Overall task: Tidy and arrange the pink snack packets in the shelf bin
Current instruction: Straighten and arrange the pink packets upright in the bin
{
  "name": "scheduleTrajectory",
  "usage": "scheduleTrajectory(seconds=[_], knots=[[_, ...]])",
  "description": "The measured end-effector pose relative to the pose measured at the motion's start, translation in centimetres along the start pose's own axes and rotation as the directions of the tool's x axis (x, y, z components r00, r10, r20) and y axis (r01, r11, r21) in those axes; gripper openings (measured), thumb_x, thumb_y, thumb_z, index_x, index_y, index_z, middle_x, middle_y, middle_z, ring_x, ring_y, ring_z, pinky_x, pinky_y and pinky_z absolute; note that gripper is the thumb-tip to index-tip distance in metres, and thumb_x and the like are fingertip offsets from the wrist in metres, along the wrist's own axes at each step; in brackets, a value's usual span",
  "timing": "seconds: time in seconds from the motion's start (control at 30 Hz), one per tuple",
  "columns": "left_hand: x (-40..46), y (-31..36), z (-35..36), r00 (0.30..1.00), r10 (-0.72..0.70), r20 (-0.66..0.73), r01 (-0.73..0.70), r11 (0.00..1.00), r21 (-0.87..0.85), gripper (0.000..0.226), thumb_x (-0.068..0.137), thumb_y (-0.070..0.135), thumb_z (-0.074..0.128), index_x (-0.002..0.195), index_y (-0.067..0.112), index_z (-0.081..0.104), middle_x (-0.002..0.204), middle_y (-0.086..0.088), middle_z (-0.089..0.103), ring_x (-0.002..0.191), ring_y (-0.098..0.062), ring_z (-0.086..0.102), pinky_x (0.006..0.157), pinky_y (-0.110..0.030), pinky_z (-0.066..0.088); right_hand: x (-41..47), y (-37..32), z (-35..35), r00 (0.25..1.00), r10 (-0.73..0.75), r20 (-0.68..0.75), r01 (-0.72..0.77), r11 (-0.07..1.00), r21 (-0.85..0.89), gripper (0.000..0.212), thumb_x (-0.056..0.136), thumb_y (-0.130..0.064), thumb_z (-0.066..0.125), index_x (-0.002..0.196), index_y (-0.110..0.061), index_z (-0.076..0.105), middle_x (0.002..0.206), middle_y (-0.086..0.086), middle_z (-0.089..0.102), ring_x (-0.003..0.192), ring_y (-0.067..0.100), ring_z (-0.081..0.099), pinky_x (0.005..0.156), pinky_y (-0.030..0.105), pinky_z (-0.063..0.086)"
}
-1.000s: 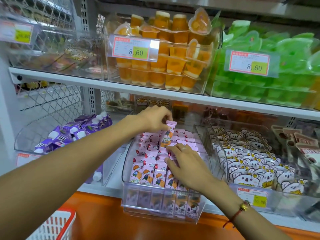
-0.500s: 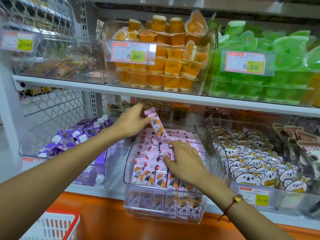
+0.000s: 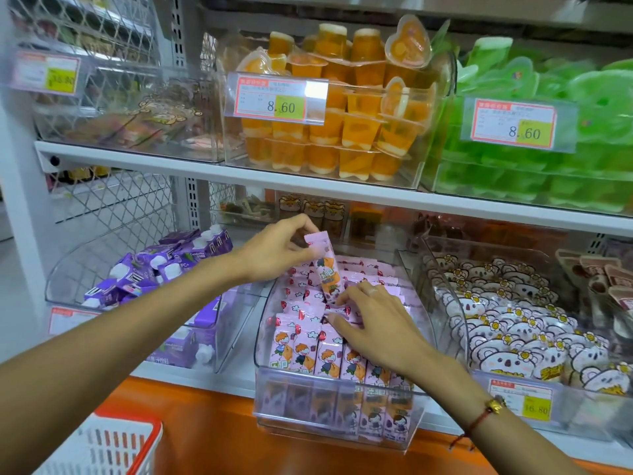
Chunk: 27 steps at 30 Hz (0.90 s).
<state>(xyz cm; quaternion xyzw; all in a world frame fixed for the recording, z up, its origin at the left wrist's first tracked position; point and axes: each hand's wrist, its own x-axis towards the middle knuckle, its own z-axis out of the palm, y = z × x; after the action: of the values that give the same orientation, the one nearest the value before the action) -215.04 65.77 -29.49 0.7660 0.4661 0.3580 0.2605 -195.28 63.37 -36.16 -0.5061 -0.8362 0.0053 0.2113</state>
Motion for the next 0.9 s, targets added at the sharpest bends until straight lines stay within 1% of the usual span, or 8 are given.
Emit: scheduleTrajectory(seconds=[0.17, 0.3, 0.47, 0.57, 0.67, 0.77, 0.83, 0.9], knots=[[1.1, 1.4, -1.0, 0.984, 0.058, 0.17, -0.101, 0.962, 0.252, 0.015, 0.089, 0.016, 0.066, 0.103, 0.012, 0.061, 0.105, -0.003, 0.069, 0.094, -0.016, 0.068, 0.088, -0.045, 0.053, -0.4, -0.1, -0.2, 1.0, -0.017, -0.006, 0.017, 1.0, 0.01, 0.033, 0.093, -0.049, 0.049, 0.112, -0.025, 0.06, 0.094, -0.011, 0.044, 0.094, 0.013, 0.045, 0.078, 0.028, 0.029], [2.3, 1.6, 0.1, 0.972, 0.049, 0.231, -0.152, 0.878, 0.454, 0.015, 0.083, 0.026, 0.074, 0.095, 0.022, 0.065, 0.099, 0.005, 0.072, 0.089, -0.009, 0.066, 0.085, -0.035, 0.053, -0.6, -0.3, -0.4, 1.0, -0.002, -0.003, 0.002, 1.0, 0.01, 0.037, 0.093, -0.05, 0.049, 0.119, -0.025, 0.059, 0.112, -0.004, 0.057, 0.106, 0.017, 0.049, 0.087, 0.032, 0.036], [3.2, -1.0, 4.0, 0.962, 0.015, 0.273, -0.212, 0.671, 0.711, 0.028, 0.088, 0.029, 0.067, 0.116, 0.024, 0.067, 0.12, -0.001, 0.062, 0.115, -0.021, 0.052, 0.083, -0.032, 0.041, -0.9, -0.5, -0.8, 1.0, 0.001, 0.022, -0.001, 1.0, -0.027, 0.045, 0.096, -0.048, 0.045, 0.133, -0.023, 0.049, 0.128, 0.0, 0.053, 0.118, 0.02, 0.046, 0.096, 0.034, 0.037], [3.5, -1.6, 4.5, 0.935, -0.055, 0.35, -0.222, 0.679, 0.7, 0.027, 0.089, 0.019, 0.063, 0.116, 0.02, 0.068, 0.115, -0.001, 0.063, 0.111, -0.022, 0.053, 0.077, -0.031, 0.041, -1.4, -0.7, -1.5, 1.0, -0.028, -0.006, 0.027, 0.998, -0.049, 0.046, 0.096, -0.042, 0.047, 0.137, -0.022, 0.044, 0.133, 0.0, 0.049, 0.122, 0.02, 0.043, 0.098, 0.033, 0.037], [3.8, -0.9, 3.8, 0.897, -0.103, 0.431, -0.235, 0.713, 0.661, 0.027, 0.097, 0.022, 0.052, 0.119, 0.018, 0.066, 0.114, -0.003, 0.065, 0.102, -0.021, 0.056, 0.08, -0.034, 0.044, -2.1, -0.9, -2.1, 0.997, -0.075, -0.034, 0.072, 0.995, -0.069, 0.044, 0.097, -0.037, 0.045, 0.139, -0.024, 0.04, 0.139, -0.001, 0.044, 0.127, 0.017, 0.039, 0.098, 0.029, 0.036], [3.2, -0.3, 3.3, 0.939, -0.038, 0.343, -0.18, 0.793, 0.582, 0.031, 0.1, 0.027, 0.044, 0.124, 0.019, 0.062, 0.125, -0.001, 0.063, 0.107, -0.017, 0.056, 0.09, -0.033, 0.044, -2.9, -1.1, -2.2, 0.996, -0.084, 0.004, 0.084, 0.995, -0.052, 0.046, 0.1, -0.044, 0.036, 0.143, -0.028, 0.035, 0.149, -0.003, 0.036, 0.133, 0.015, 0.033, 0.101, 0.028, 0.034], [2.5, -0.2, 3.2, 0.959, 0.036, 0.282, -0.181, 0.841, 0.51, 0.028, 0.099, 0.029, 0.047, 0.118, 0.019, 0.065, 0.119, 0.0, 0.066, 0.104, -0.015, 0.057, 0.092, -0.035, 0.046, -3.4, -1.3, -2.1, 0.995, -0.089, 0.044, 0.09, 0.996, -0.025, 0.05, 0.099, -0.05, 0.028, 0.145, -0.029, 0.032, 0.154, -0.003, 0.029, 0.138, 0.015, 0.029, 0.107, 0.03, 0.03], [1.6, -0.3, 3.3, 0.95, 0.057, 0.308, -0.205, 0.856, 0.474, 0.026, 0.097, 0.031, 0.052, 0.112, 0.018, 0.069, 0.113, 0.002, 0.068, 0.099, -0.012, 0.057, 0.088, -0.033, 0.046, -3.6, -1.3, -1.8, 0.991, -0.092, 0.092, 0.097, 0.994, -0.047, 0.053, 0.099, -0.052, 0.024, 0.147, -0.03, 0.03, 0.156, 0.0, 0.026, 0.139, 0.018, 0.027, 0.111, 0.033, 0.027]])
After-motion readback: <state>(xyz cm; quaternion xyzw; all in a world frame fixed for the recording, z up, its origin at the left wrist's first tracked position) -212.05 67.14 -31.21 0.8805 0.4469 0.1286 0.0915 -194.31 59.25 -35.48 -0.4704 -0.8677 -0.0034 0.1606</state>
